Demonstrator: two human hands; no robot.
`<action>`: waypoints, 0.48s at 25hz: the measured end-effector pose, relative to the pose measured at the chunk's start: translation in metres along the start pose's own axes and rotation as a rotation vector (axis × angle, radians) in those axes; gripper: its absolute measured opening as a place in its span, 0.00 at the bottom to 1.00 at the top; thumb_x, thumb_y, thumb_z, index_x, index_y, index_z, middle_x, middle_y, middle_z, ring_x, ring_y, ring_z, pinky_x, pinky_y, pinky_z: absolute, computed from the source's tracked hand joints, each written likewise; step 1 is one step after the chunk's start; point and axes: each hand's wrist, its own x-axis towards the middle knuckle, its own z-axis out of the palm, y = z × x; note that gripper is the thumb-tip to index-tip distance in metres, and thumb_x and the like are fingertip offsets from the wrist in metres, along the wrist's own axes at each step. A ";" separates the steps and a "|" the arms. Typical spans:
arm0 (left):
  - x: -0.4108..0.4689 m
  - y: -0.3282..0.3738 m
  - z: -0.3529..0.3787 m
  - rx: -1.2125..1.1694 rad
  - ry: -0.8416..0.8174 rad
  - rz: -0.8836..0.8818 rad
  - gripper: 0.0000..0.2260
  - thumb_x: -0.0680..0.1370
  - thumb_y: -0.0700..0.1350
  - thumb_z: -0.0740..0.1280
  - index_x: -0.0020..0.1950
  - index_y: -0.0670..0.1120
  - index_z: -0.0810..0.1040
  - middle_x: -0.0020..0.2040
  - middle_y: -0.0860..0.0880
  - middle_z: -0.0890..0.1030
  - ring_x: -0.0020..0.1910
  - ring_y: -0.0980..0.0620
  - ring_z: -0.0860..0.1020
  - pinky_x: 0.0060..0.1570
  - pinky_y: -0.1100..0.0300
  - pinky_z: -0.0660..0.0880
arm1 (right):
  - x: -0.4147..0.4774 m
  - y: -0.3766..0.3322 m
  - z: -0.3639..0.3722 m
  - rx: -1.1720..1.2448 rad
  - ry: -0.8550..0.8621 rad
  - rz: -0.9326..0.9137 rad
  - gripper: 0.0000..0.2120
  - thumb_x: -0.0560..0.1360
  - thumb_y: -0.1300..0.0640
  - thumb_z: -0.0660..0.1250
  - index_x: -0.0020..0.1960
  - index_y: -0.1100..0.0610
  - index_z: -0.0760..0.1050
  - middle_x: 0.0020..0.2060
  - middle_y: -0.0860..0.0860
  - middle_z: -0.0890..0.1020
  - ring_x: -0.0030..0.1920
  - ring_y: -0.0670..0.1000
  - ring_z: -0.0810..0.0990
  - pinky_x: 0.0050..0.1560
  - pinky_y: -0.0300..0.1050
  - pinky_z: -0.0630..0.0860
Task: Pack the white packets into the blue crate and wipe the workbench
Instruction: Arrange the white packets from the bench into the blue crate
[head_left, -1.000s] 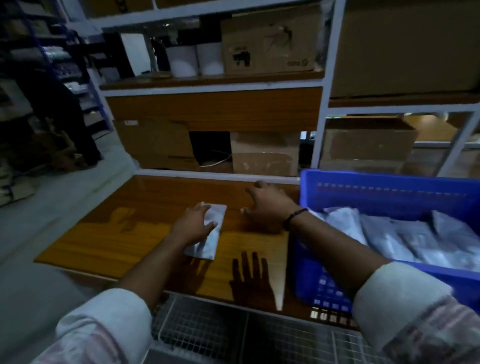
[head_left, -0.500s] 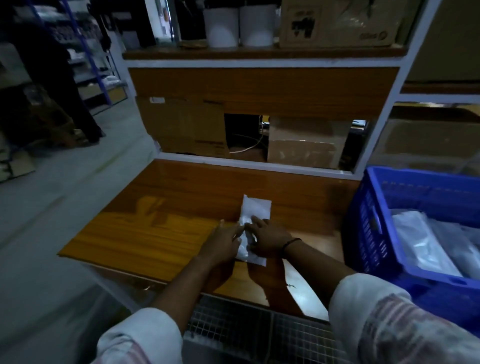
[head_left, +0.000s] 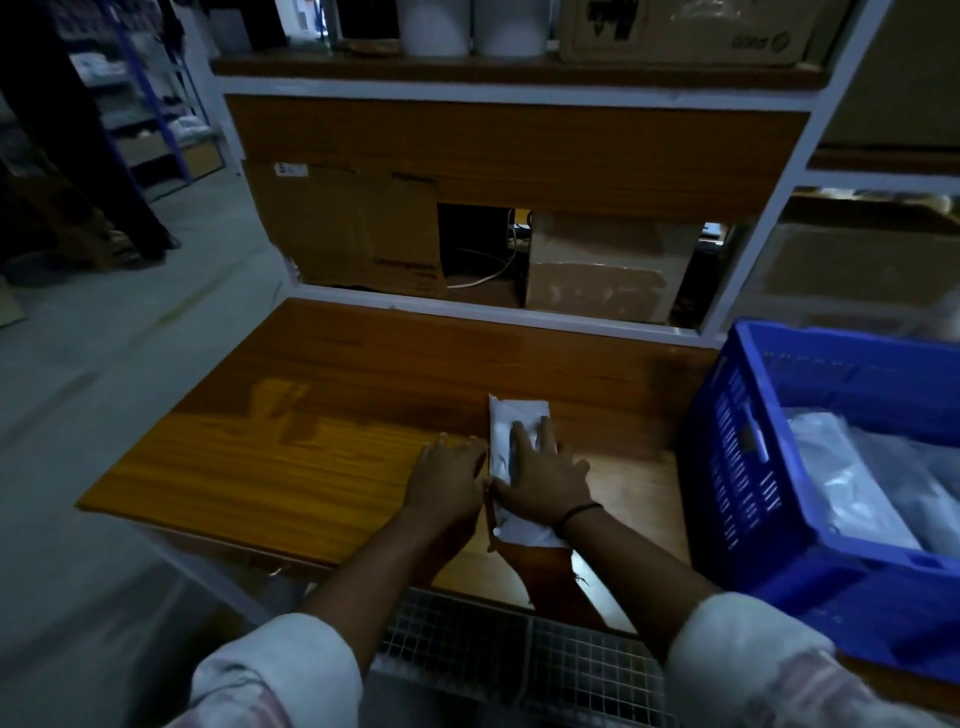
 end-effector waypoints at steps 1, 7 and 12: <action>0.003 0.001 0.001 0.004 -0.002 -0.006 0.18 0.83 0.51 0.62 0.74 0.52 0.71 0.72 0.48 0.75 0.77 0.36 0.63 0.76 0.38 0.60 | 0.002 -0.003 0.006 -0.029 0.005 -0.001 0.44 0.76 0.29 0.58 0.81 0.47 0.43 0.81 0.58 0.44 0.75 0.71 0.55 0.66 0.71 0.62; 0.014 0.011 0.000 0.097 -0.062 -0.075 0.24 0.81 0.51 0.68 0.77 0.52 0.68 0.77 0.47 0.70 0.78 0.36 0.63 0.76 0.39 0.62 | 0.005 0.009 -0.002 0.002 0.023 -0.006 0.35 0.77 0.43 0.64 0.78 0.48 0.53 0.79 0.59 0.49 0.72 0.69 0.58 0.64 0.66 0.66; 0.033 0.068 -0.036 0.053 0.062 -0.073 0.26 0.80 0.52 0.69 0.77 0.50 0.68 0.72 0.48 0.75 0.73 0.41 0.70 0.69 0.44 0.71 | -0.007 0.035 -0.074 0.015 0.119 0.074 0.37 0.75 0.41 0.67 0.78 0.49 0.54 0.78 0.60 0.49 0.72 0.70 0.56 0.68 0.66 0.64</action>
